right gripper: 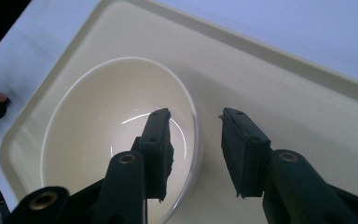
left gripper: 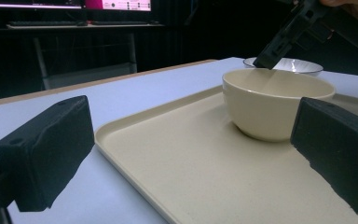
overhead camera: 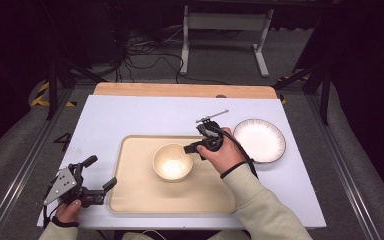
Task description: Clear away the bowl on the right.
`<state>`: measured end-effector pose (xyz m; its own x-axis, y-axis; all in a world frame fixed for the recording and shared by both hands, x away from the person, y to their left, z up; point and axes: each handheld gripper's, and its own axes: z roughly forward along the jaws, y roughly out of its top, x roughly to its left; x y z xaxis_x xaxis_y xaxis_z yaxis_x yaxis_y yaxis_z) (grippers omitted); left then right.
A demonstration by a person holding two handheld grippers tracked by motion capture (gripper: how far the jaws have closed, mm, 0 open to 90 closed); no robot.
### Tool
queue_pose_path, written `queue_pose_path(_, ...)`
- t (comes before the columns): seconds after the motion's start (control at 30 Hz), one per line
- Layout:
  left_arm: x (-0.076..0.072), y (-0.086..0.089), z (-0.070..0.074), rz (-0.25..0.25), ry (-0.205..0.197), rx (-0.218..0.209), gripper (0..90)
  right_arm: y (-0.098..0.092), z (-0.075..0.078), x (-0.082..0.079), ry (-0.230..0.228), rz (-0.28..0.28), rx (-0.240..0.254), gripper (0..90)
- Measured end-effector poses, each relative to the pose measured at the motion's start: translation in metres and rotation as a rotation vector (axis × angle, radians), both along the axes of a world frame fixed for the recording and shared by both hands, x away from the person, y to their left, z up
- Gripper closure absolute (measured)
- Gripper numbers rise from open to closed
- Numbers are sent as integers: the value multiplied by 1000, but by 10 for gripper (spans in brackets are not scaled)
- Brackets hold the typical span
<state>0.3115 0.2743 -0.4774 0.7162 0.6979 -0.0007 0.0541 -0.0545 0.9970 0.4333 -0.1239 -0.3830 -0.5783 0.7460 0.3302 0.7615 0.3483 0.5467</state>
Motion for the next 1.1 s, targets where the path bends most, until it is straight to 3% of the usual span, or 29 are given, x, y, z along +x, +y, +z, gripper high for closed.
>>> queue_pose_path(0.13, 0, 0, 0, 0, 1, 2, 2, -8, 5, -8, -75, 31, 9, 638)
queue_pose_path(0.23, 0, 0, 0, 0, 1, 2, 2, -14, 8, -14, -124, 61, 50, 630)
queue_pose_path(0.3, 0, 0, 0, 0, 0, 1, 3, -19, 11, -19, -189, 81, 90, 615)
queue_pose_path(0.37, 0, 0, 0, 0, 1, 3, 3, -20, 11, -21, -210, 87, 105, 613)
queue_pose_path(0.57, 0, 0, 0, 0, 0, 1, 2, -29, 14, -36, -381, 148, 168, 585)
queue_pose_path(0.6, 0, 0, 0, 0, 0, 1, 2, -29, 14, -36, -381, 148, 168, 585)
queue_pose_path(0.63, 0, 0, 0, 0, 1, 1, 2, -32, 14, -39, -440, 163, 172, 571)
queue_pose_path(0.7, 0, 0, 0, 0, 1, 2, 2, -33, 14, -41, -457, 167, 177, 560)
queue_pose_path(0.8, 0, 0, 0, 0, 1, 1, 2, -37, 12, -45, -557, 187, 172, 478)
queue_pose_path(0.83, 0, 0, 0, 0, 1, 2, 2, -39, 12, -48, -609, 198, 168, 435)
queue_pose_path(0.9, 0, 0, 0, 0, 1, 2, 2, -42, 12, -50, -651, 217, 166, 380)
queue_pose_path(0.93, 0, 0, 0, 0, 1, 2, 2, -42, 12, -50, -651, 217, 166, 380)
queue_pose_path(0.97, 0, 0, 0, 0, 1, 2, 3, -45, 12, -54, -700, 231, 182, 336)
queue_pose_path(1.07, 0, 0, 0, -1, 2, 2, 3, -47, 11, -56, -721, 248, 199, 310)
queue_pose_path(1.1, 0, 0, 0, -1, 2, 2, 2, -50, 10, -59, -748, 256, 195, 310)
